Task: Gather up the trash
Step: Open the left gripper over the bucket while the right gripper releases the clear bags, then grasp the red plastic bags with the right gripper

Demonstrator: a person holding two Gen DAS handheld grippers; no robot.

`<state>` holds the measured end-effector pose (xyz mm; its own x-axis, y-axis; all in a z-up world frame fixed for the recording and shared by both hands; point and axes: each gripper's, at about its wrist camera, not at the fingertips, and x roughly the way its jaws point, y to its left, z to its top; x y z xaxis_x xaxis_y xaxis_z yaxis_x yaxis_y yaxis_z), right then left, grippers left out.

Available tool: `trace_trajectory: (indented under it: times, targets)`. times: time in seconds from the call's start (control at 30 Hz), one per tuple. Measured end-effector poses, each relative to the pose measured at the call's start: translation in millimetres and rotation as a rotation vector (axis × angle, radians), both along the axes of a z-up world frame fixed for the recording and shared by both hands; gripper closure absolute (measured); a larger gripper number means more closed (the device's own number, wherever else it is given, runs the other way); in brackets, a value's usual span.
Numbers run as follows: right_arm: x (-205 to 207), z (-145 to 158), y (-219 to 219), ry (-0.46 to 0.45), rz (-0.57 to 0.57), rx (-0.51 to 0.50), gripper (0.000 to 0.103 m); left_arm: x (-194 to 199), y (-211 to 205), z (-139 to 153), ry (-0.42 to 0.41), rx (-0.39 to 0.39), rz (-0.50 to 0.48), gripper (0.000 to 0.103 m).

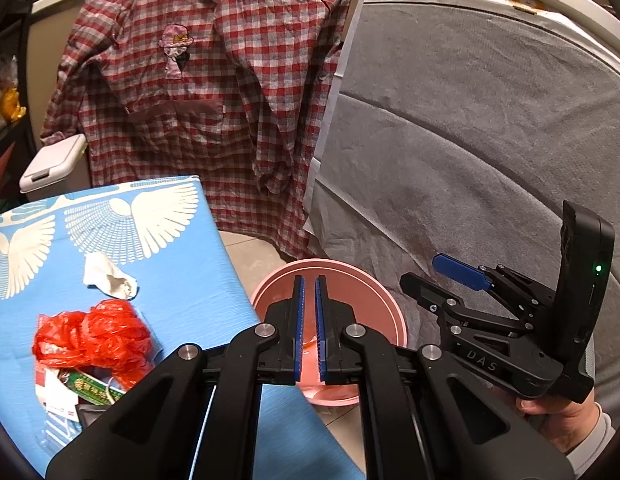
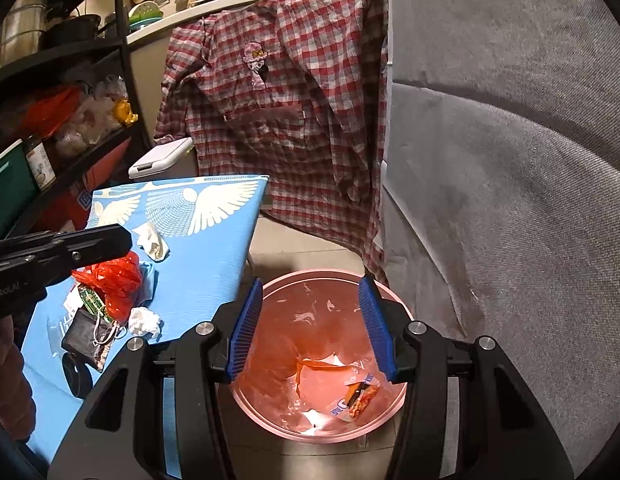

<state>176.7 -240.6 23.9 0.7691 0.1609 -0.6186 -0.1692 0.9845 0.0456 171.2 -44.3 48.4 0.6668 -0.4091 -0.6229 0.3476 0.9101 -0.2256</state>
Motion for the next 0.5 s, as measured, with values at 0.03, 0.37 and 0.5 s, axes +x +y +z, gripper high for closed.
trace_trajectory:
  times: [0.03,0.37,0.5]
  targets:
    - [-1,1,1,-0.005,0.000,0.000,0.052,-2,3,1,-0.001,0.001,0.005,0.097]
    - [-15,11,14,-0.050,0.002,0.039,0.059,-17,48,9,-0.010,0.015,0.073,0.097]
    - [-20,14,27,-0.047,0.033,0.054,0.064,-23,78,13,-0.013,0.014,0.116,0.097]
